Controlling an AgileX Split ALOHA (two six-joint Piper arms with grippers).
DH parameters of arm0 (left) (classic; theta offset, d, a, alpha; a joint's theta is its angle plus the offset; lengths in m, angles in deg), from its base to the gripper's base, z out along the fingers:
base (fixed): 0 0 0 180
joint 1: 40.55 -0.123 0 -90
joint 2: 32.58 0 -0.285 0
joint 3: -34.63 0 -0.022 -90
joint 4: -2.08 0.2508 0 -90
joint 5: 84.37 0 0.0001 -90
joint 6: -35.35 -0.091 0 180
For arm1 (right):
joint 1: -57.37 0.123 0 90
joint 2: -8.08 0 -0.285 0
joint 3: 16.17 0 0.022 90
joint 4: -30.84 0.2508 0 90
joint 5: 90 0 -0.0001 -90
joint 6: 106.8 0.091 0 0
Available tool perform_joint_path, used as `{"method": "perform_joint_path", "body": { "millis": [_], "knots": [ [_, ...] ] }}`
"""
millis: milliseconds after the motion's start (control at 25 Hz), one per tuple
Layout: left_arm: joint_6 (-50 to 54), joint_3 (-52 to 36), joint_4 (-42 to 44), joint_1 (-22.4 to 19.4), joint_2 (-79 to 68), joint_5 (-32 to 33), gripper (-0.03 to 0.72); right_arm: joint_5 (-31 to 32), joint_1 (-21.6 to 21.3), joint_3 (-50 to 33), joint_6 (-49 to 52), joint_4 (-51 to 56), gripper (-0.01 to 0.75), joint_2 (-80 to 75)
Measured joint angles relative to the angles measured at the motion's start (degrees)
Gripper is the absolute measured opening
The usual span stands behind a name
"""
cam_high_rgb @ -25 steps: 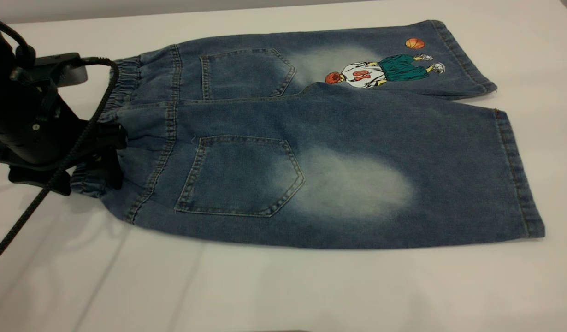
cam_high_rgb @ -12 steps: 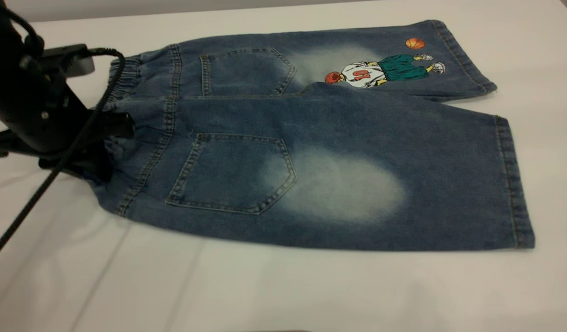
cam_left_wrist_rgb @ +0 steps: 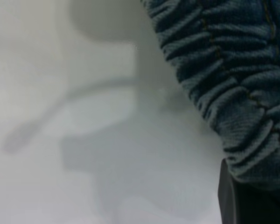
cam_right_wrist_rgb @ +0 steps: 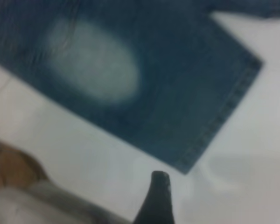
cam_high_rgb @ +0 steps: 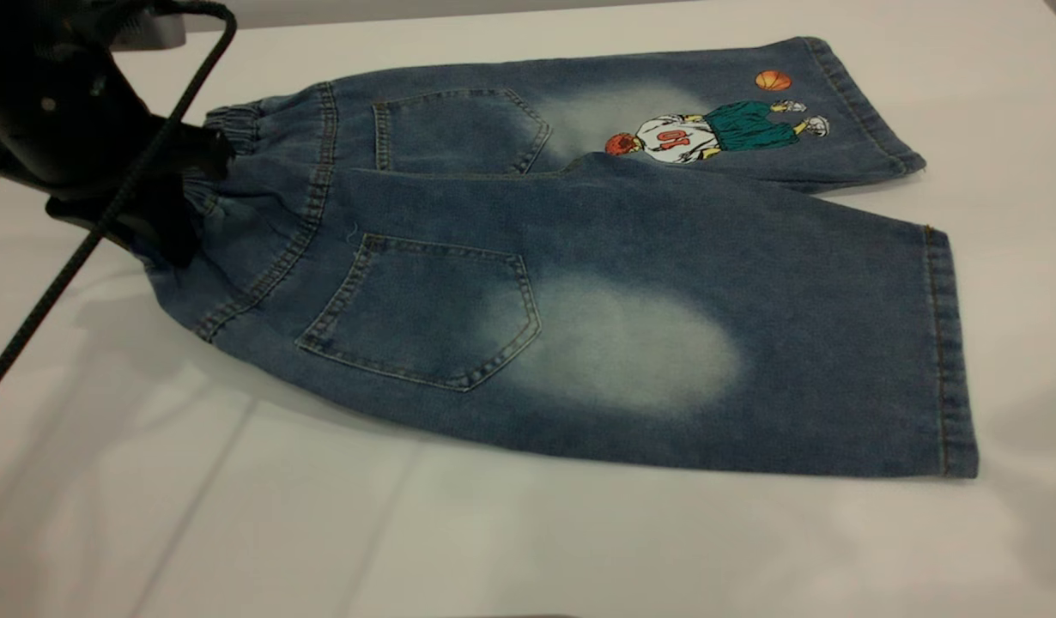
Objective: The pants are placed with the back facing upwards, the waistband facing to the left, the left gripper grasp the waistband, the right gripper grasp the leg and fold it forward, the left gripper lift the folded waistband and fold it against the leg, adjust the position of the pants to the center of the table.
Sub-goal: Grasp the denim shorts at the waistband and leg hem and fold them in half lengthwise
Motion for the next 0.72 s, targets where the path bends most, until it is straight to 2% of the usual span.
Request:
{"method": "perform_joint_path", "body": {
  "millis": [160,360,560,720],
  "knots": [
    [-0.5,2.0,0.1,0.0,0.0,2.8,0.09,-0.7,6.3,0.2,-1.4,-0.5,0.587,-6.8],
    [-0.6,2.7,0.1,0.0,0.0,3.1,0.09,-2.0,14.3,0.0,0.7,-4.3,0.587,-14.2],
    [-0.6,2.7,0.1,0.0,0.0,3.2,0.09,-10.0,18.9,-2.6,3.2,-5.0,0.587,-20.9],
    [-0.6,2.7,0.1,0.0,0.0,3.2,0.09,-15.8,20.3,-3.6,4.4,-5.0,0.587,-26.3]
  ]
}}
